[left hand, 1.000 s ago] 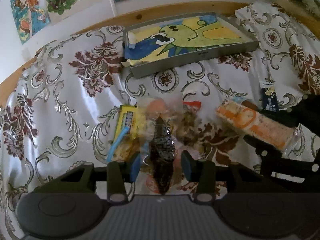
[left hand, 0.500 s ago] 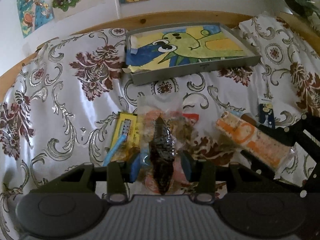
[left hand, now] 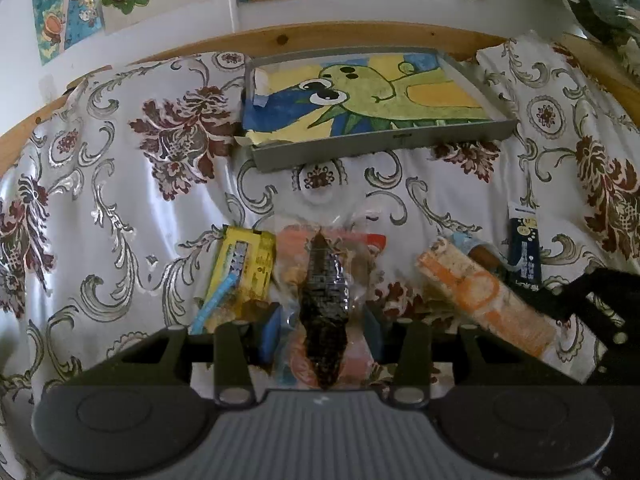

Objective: Organize snacks
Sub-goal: 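Carry the wafer bar into the grey tray while the left tool carries the dark snack there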

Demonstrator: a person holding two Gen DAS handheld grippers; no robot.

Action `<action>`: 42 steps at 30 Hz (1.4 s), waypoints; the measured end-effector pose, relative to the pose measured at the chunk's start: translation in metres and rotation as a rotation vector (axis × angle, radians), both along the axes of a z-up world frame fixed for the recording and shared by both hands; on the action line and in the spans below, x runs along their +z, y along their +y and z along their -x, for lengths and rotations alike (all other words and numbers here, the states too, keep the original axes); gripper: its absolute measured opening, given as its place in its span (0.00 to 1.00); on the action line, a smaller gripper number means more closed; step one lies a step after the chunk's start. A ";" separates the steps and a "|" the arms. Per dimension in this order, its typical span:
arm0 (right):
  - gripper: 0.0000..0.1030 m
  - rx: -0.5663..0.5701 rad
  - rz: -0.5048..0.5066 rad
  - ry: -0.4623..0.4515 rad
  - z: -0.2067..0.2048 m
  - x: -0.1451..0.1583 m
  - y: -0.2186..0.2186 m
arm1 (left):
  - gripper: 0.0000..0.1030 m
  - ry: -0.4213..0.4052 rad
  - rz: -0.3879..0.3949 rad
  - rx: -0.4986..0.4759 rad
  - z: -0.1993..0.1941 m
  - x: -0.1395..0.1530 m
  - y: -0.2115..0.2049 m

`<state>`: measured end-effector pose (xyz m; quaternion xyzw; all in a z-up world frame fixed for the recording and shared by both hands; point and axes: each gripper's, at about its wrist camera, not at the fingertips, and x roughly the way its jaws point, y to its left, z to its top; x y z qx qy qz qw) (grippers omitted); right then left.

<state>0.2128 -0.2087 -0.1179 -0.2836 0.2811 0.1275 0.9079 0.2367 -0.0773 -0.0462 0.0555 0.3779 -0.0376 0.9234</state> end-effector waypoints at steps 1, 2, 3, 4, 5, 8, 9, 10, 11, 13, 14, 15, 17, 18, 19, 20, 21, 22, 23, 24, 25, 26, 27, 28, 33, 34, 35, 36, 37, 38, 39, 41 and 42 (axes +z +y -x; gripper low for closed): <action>0.36 -0.011 -0.027 0.017 -0.004 -0.001 -0.003 | 0.45 0.000 0.001 -0.001 0.000 0.000 0.000; 0.35 -0.016 -0.042 0.027 -0.006 -0.001 -0.004 | 0.45 -0.001 0.002 -0.002 0.001 0.000 -0.001; 0.35 -0.017 -0.046 0.029 -0.006 -0.001 -0.003 | 0.45 -0.002 0.002 -0.004 0.001 0.001 -0.002; 0.34 -0.014 -0.035 0.018 -0.005 -0.001 -0.002 | 0.45 -0.003 0.004 -0.006 0.001 0.001 -0.002; 0.34 -0.009 -0.011 0.001 -0.002 -0.002 0.000 | 0.45 -0.004 0.005 -0.007 0.001 0.002 -0.003; 0.34 0.027 0.072 -0.064 0.007 -0.003 0.007 | 0.45 -0.010 0.006 -0.012 0.001 0.004 -0.004; 0.34 0.037 0.091 -0.089 0.011 -0.001 0.009 | 0.45 -0.013 0.007 -0.012 0.001 0.005 -0.005; 0.34 0.050 0.107 -0.119 0.015 0.001 0.011 | 0.45 -0.016 0.008 -0.012 0.001 0.007 -0.005; 0.34 0.060 0.113 -0.144 0.018 0.004 0.012 | 0.45 -0.019 0.010 -0.012 0.001 0.008 -0.005; 0.34 0.066 0.112 -0.192 0.022 0.011 0.012 | 0.45 -0.026 0.019 -0.008 0.000 0.011 -0.005; 0.34 0.063 0.108 -0.212 0.023 0.015 0.011 | 0.45 -0.028 0.023 -0.006 -0.001 0.013 -0.004; 0.34 0.059 0.102 -0.232 0.023 0.019 0.010 | 0.45 -0.029 0.028 -0.004 -0.003 0.015 -0.003; 0.34 0.055 0.104 -0.274 0.022 0.024 0.008 | 0.45 -0.039 0.031 0.004 -0.006 0.018 -0.002; 0.34 0.052 0.101 -0.289 0.020 0.027 0.006 | 0.45 -0.042 0.033 0.006 -0.009 0.020 -0.002; 0.34 0.046 0.093 -0.300 0.018 0.031 0.005 | 0.45 -0.045 0.037 0.008 -0.012 0.022 -0.001; 0.34 0.042 0.086 -0.312 0.015 0.034 0.003 | 0.45 -0.049 0.039 0.011 -0.016 0.024 -0.001; 0.34 0.039 0.079 -0.326 0.011 0.038 0.001 | 0.45 -0.053 0.041 0.013 -0.020 0.025 0.000; 0.34 0.036 0.071 -0.336 0.009 0.042 0.000 | 0.45 -0.058 0.043 0.014 -0.024 0.027 0.000; 0.34 0.034 0.059 -0.347 0.005 0.046 -0.002 | 0.45 -0.063 0.048 0.016 -0.030 0.029 0.000; 0.34 0.033 0.053 -0.356 0.000 0.050 -0.003 | 0.45 -0.069 0.057 0.016 -0.036 0.032 0.000; 0.34 0.032 0.045 -0.364 -0.007 0.054 -0.005 | 0.45 -0.075 0.064 0.015 -0.042 0.034 0.000; 0.34 0.032 0.035 -0.367 -0.014 0.059 -0.006 | 0.45 -0.081 0.071 0.015 -0.049 0.037 0.000; 0.34 0.036 0.028 -0.373 -0.022 0.063 -0.007 | 0.45 -0.088 0.079 0.016 -0.057 0.040 0.000; 0.34 0.041 0.027 -0.383 -0.030 0.067 -0.008 | 0.45 -0.095 0.089 0.014 -0.066 0.044 0.000; 0.34 0.032 -0.007 -0.383 -0.091 0.084 -0.014 | 0.45 -0.140 0.105 0.003 -0.116 0.062 -0.003; 0.34 0.025 -0.013 -0.383 -0.102 0.086 -0.014 | 0.45 -0.148 0.112 0.008 -0.128 0.065 -0.002; 0.34 0.018 -0.019 -0.382 -0.116 0.088 -0.015 | 0.45 -0.154 0.115 0.012 -0.139 0.068 -0.002; 0.34 0.013 -0.022 -0.382 -0.129 0.089 -0.016 | 0.45 -0.159 0.114 0.015 -0.149 0.070 -0.003; 0.34 0.009 -0.027 -0.380 -0.143 0.091 -0.017 | 0.45 -0.166 0.113 0.015 -0.158 0.072 -0.004; 0.34 0.005 -0.035 -0.376 -0.157 0.092 -0.018 | 0.45 -0.175 0.112 0.010 -0.170 0.073 -0.005; 0.34 -0.001 -0.046 -0.371 -0.170 0.093 -0.018 | 0.45 -0.184 0.106 0.007 -0.179 0.074 -0.006; 0.34 -0.018 -0.078 -0.354 -0.197 0.094 -0.020 | 0.45 -0.198 0.098 0.004 -0.197 0.074 -0.010; 0.34 -0.026 -0.092 -0.343 -0.208 0.093 -0.020 | 0.45 -0.197 0.103 0.002 -0.206 0.073 -0.011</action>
